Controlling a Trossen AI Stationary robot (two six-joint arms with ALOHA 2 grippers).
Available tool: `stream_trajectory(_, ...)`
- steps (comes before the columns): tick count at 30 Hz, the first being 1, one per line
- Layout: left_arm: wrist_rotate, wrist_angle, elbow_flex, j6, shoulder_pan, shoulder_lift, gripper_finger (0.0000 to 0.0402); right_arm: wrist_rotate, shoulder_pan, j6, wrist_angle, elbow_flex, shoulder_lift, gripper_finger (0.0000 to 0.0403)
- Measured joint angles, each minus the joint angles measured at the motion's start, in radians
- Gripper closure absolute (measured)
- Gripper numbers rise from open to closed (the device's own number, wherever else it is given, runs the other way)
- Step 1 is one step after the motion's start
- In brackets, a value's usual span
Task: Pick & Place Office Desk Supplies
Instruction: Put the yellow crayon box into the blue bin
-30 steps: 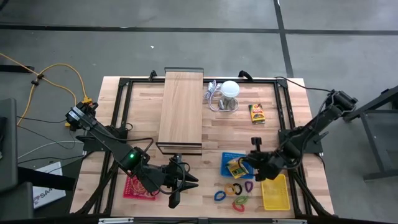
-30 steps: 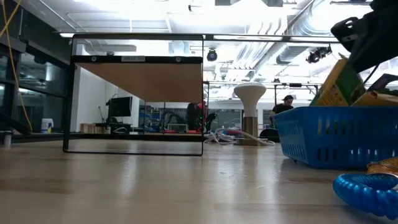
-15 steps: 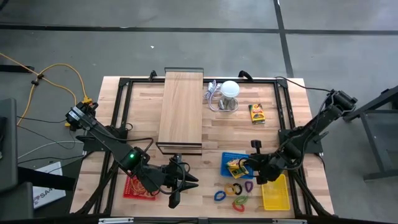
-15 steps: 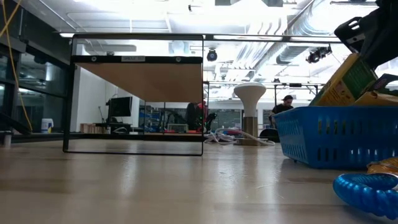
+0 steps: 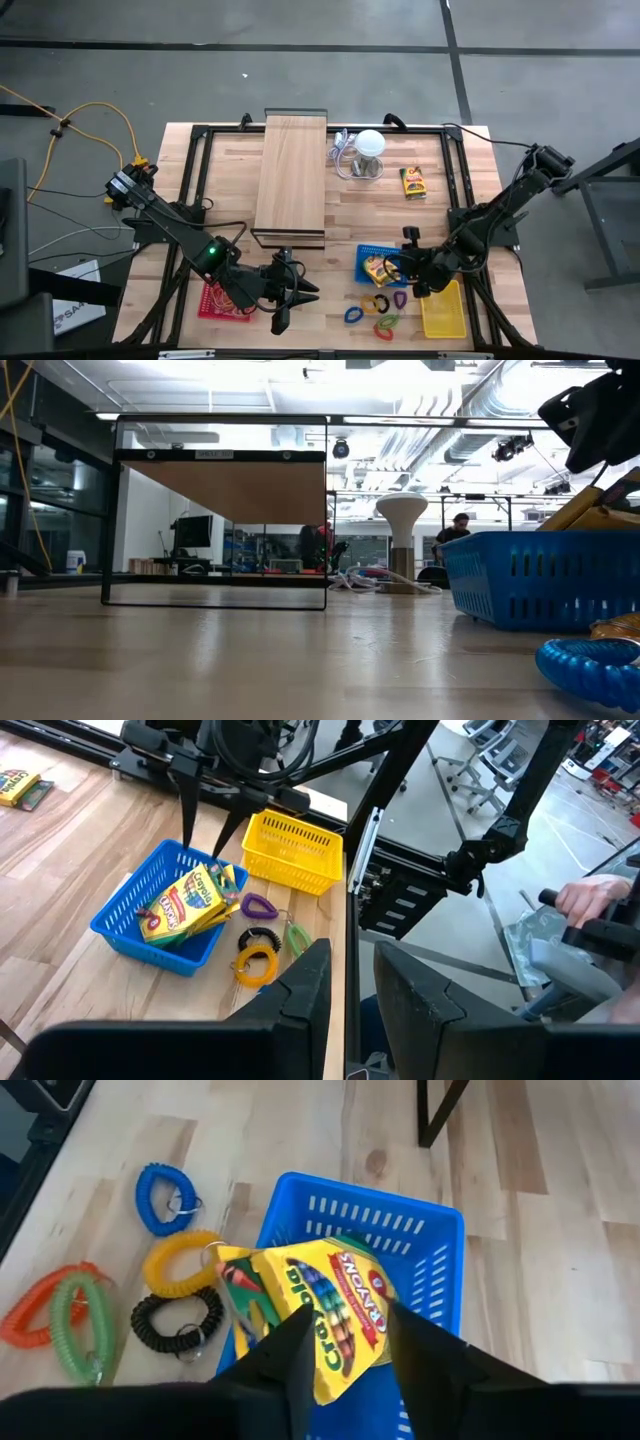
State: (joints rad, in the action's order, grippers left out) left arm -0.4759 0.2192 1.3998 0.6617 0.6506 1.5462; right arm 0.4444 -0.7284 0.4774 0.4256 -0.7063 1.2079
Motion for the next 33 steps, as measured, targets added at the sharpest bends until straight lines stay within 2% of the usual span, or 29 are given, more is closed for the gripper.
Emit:
stream_trajectory(12, 0.0, 0.0, 0.0, 0.0, 0.0, 0.0, 0.0325, 0.004, 0.0, 0.008, -0.012, 0.0, 0.0, 0.0277)
stream_trajectory(19, 0.0, 0.0, 0.0, 0.0, 0.0, 0.0, 0.0325, 0.069, 0.021, 0.072, 0.003, 0.0, -0.004, 0.0276)
stream_trajectory(33, 0.0, 0.0, 0.0, 0.0, 0.0, 0.0, 0.0325, 0.105, 0.241, 0.264, 0.084, 0.0, -0.025, 0.0278)
